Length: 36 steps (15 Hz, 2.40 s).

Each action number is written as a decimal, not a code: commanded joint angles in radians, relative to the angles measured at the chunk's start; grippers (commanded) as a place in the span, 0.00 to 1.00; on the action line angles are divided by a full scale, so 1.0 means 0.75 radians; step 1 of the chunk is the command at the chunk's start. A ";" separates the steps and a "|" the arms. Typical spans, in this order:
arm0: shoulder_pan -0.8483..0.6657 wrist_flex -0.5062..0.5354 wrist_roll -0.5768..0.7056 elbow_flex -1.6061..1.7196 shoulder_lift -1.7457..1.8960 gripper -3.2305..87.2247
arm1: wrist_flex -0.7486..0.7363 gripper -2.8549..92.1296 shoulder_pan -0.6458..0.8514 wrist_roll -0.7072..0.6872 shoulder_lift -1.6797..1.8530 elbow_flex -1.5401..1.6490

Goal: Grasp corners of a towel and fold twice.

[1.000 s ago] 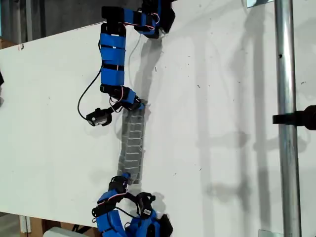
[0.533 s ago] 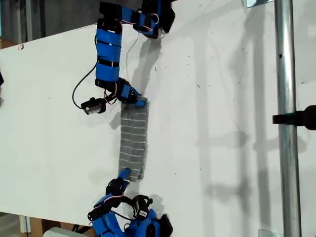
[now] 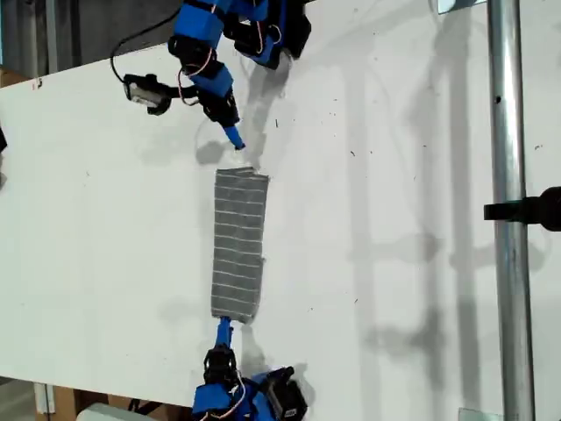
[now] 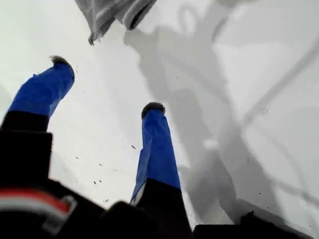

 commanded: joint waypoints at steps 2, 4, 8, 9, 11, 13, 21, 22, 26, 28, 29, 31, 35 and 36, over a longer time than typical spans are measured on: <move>0.297 -0.182 -0.162 0.360 0.323 0.02 | -0.012 0.38 -0.025 0.207 0.618 0.374; 0.337 -0.211 -0.176 0.399 0.323 0.02 | -0.399 0.39 -0.039 0.221 0.333 0.440; 0.346 -0.168 -0.166 0.358 0.323 0.02 | -0.890 0.40 -0.041 0.207 -0.526 0.174; 0.352 -0.164 -0.170 0.356 0.323 0.02 | -0.906 0.41 -0.045 0.190 -0.716 0.041; 0.368 -0.155 -0.178 0.352 0.323 0.02 | -0.914 0.42 -0.057 0.164 -1.066 -0.239; 0.380 -0.121 -0.184 0.335 0.323 0.02 | -0.931 0.42 -0.055 0.139 -1.327 -0.485; 0.397 -0.082 -0.143 0.317 0.323 0.02 | -0.679 0.03 -0.045 0.151 -1.246 -0.720; 0.393 -0.078 -0.135 0.317 0.323 0.02 | -0.556 0.03 -0.010 0.157 -0.963 -0.548; 0.387 -0.094 -0.117 0.323 0.323 0.03 | 0.243 0.03 0.059 0.260 -0.057 -0.256; 0.391 -0.104 -0.123 0.325 0.323 0.03 | 0.098 0.03 0.000 0.276 -0.041 -0.188; 0.391 -0.112 -0.125 0.327 0.323 0.03 | -0.256 0.03 -0.072 0.243 -0.172 -0.182; 0.393 -0.104 -0.127 0.311 0.323 0.03 | -0.724 0.03 -0.139 0.194 -0.624 -0.374; 0.399 -0.084 -0.141 0.307 0.323 0.03 | -1.090 0.03 -0.157 0.151 -1.176 -0.702; 0.401 -0.082 -0.141 0.303 0.323 0.03 | -1.160 0.03 -0.166 0.104 -1.270 -0.769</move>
